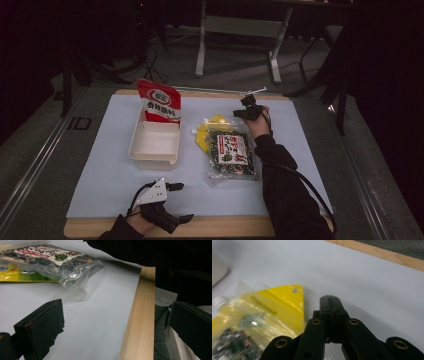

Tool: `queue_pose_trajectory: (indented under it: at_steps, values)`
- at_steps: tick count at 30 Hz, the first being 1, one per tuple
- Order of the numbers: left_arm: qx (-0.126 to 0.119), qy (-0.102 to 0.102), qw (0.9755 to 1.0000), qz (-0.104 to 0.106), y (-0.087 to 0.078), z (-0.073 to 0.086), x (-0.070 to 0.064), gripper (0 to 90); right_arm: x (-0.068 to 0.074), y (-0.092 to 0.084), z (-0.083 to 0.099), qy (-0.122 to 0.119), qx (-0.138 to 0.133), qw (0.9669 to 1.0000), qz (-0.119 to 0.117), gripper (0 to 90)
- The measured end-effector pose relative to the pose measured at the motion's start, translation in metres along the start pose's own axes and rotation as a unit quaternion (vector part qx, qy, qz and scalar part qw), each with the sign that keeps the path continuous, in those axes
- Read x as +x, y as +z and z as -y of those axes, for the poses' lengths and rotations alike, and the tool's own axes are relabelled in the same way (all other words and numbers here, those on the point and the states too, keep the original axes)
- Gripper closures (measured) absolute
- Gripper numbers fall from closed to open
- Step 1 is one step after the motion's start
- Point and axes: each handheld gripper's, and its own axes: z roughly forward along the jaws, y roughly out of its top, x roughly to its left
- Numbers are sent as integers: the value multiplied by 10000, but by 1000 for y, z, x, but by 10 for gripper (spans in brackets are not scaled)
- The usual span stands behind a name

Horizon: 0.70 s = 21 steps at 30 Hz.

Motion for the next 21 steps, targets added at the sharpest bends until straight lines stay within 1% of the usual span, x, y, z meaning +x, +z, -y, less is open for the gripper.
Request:
queue_pose_trajectory:
  at_steps: [2, 3, 5, 7, 8, 10, 11, 13, 15, 16, 19, 21]
  values:
    - [2, -31, 10000, -10, -1, 1, 0, 13, 0, 4, -2, -4, 90, 10000, 7, 900]
    - [8, -20, 10000, -24, -1, 1, 0, 13, 0, 6, -2, 47, 151, 9999, -55, 900]
    - [4, -24, 10000, -28, -1, 1, 1, 13, 2, 8, -2, -1, 312, 9995, 11, 900]
    - [6, -13, 10000, -26, -1, 1, 0, 13, 2, 9, -1, 26, 440, 9990, -57, 900]
    - [14, -12, 10000, -32, -1, 1, 0, 14, 3, 8, 0, -3, 470, 9989, -35, 900]
    - [20, -15, 10000, -30, -1, 1, 0, 13, 5, 4, 2, -18, 459, 9988, -145, 900]
    - [25, -15, 10000, -29, -1, 1, 0, 13, 6, 1, 3, -53, 435, 9989, -145, 900]
    - [29, -8, 10000, -31, -1, 1, 0, 13, 10, -4, 7, -95, 435, 9987, -247, 900]
    - [28, -4, 10000, -32, -1, 0, 0, 13, 12, -6, 11, -187, 485, 9984, -221, 900]
    - [27, 1, 10000, -34, -1, 0, 0, 13, 13, -7, 13, -187, 482, 9984, -217, 900]
    - [36, 23, 10000, -41, -1, 0, -1, 13, 15, -13, 18, -163, 415, 9987, -251, 900]
    - [45, 27, 10000, -45, -1, 0, -1, 13, 18, -19, 25, -200, 354, 9986, -337, 900]
